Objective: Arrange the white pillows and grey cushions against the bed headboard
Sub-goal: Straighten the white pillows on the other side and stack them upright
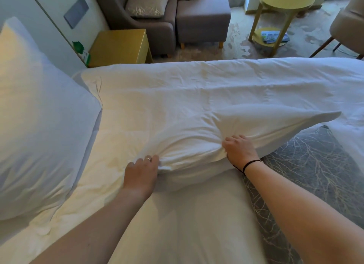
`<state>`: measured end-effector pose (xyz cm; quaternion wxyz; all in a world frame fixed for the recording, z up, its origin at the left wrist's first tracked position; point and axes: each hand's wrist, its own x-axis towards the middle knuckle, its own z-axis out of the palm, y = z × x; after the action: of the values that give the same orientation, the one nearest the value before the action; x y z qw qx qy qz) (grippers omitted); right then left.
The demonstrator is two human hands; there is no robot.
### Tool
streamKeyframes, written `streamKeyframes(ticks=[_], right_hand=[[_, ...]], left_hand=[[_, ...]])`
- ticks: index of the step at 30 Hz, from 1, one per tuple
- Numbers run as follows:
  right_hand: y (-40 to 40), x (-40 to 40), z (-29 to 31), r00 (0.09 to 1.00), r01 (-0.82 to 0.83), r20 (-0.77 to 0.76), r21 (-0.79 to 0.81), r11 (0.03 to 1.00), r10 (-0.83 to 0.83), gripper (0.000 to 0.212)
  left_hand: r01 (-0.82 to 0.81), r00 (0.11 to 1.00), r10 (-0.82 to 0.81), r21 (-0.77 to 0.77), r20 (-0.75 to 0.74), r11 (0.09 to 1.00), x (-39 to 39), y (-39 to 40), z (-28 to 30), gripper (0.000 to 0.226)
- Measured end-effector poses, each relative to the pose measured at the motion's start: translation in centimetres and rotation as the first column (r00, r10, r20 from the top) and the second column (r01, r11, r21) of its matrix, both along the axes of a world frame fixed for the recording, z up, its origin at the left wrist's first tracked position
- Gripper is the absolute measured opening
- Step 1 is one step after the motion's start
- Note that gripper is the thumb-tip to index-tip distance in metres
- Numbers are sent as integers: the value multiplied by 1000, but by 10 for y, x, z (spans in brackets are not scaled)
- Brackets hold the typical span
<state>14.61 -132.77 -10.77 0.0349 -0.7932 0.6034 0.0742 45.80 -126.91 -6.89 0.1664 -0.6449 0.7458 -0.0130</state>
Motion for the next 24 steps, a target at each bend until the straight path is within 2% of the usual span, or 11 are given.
streamKeyframes(ticks=[4,7,11,15,17,18,19,20,21,23,24], right_hand=[[7,0,18,994,88,63,27,996,-90,17],[7,10,47,985,123,112,53,991,-129,13],[16,63,88,984,82,155,31,996,-86,22],[16,141,128,956,144,241,106,984,-166,33],[3,187,152,898,215,354,169,962,-262,38],[-7,211,164,853,256,416,194,947,-315,40],[-19,237,173,804,296,470,217,930,-366,42],[-32,262,181,744,327,527,249,912,-411,41],[-45,286,188,660,352,594,294,888,-459,38],[-73,333,195,492,374,686,389,842,-536,27],[-88,356,196,459,380,691,415,826,-559,27]], left_hand=[[22,1000,-22,6,-7,1000,8,-3,9,20],[66,995,-70,-57,-71,996,28,-15,29,14],[42,978,-80,-192,-195,980,83,-54,75,14],[71,984,-132,-410,-121,909,145,-106,132,18],[-62,982,-36,-497,-184,865,173,-127,158,23],[-209,952,67,-477,-298,854,185,-132,167,36],[-372,874,179,-383,-452,846,197,-131,173,55],[-493,744,269,-229,-612,840,207,-125,174,72],[-532,590,327,-51,-738,845,217,-115,170,84],[-412,353,404,248,-844,877,231,-82,150,96],[-323,271,442,351,-855,879,239,-61,139,101]])
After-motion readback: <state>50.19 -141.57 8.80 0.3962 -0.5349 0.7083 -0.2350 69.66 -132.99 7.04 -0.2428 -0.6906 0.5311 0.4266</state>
